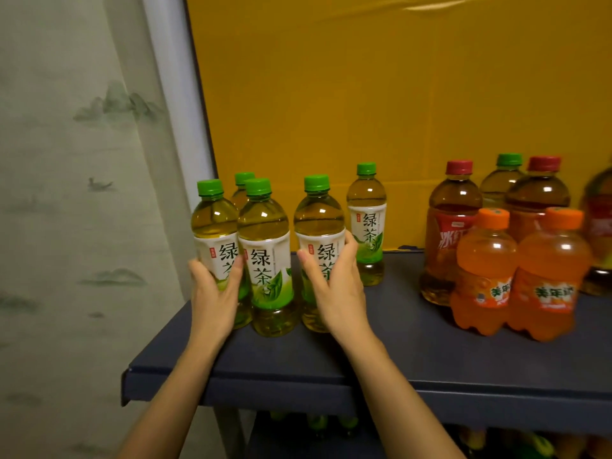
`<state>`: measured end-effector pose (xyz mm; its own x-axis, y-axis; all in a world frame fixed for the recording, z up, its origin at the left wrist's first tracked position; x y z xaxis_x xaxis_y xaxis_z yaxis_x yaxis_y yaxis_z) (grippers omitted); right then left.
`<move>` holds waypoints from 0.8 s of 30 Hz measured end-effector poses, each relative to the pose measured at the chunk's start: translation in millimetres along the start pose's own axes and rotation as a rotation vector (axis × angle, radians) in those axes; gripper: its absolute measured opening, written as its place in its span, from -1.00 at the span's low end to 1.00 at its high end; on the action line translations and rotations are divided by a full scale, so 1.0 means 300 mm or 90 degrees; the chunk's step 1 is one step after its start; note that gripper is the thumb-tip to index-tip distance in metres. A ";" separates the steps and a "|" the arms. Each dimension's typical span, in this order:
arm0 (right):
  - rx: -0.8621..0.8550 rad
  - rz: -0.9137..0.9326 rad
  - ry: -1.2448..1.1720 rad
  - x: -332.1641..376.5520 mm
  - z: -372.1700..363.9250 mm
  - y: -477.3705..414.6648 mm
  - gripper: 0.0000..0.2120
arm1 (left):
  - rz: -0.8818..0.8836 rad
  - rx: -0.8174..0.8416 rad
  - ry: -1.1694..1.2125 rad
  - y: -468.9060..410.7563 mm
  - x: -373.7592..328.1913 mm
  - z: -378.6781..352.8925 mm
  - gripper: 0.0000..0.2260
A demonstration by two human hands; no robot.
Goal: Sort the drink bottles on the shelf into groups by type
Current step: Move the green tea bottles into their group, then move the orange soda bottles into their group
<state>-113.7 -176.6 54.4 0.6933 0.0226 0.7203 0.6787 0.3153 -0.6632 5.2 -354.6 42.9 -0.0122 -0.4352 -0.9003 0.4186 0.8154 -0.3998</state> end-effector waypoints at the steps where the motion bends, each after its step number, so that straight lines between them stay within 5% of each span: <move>1: 0.004 -0.007 0.015 0.003 0.001 0.002 -0.31 | -0.001 0.011 0.005 0.000 0.001 -0.004 -0.71; 5: 0.057 -0.028 0.054 0.031 0.012 0.023 -0.26 | -0.001 0.004 0.010 -0.016 0.031 0.024 -0.57; 9: 0.050 0.011 0.107 0.077 0.144 0.084 -0.34 | -0.024 -0.123 0.066 0.032 0.012 0.116 -0.54; 13: -0.062 0.114 0.154 0.130 0.375 0.119 -0.59 | -0.256 -0.248 0.139 0.179 -0.162 0.171 -0.74; 19: -0.305 0.189 0.224 0.125 0.772 0.138 -0.60 | -0.310 0.033 0.224 0.364 -0.417 -0.172 -0.77; 24: -0.286 0.055 0.181 -0.068 0.928 0.107 -0.34 | -0.203 0.233 0.102 0.485 -0.429 -0.579 -0.34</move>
<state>-173.5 97.2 75.0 0.7474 -0.2468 0.6169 0.6098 -0.1139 -0.7843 -90.0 -113.6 70.8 -0.3182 -0.5528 -0.7702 0.6613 0.4527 -0.5981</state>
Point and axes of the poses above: each hand's wrist, its own y-axis away from the middle knuckle, its own z-axis out of the back of the hand, x = y × z, the point moved 10 cm from there along -y, towards the middle knuckle, and after that the axes turned 8 degrees about z, right-handed, at the moved point
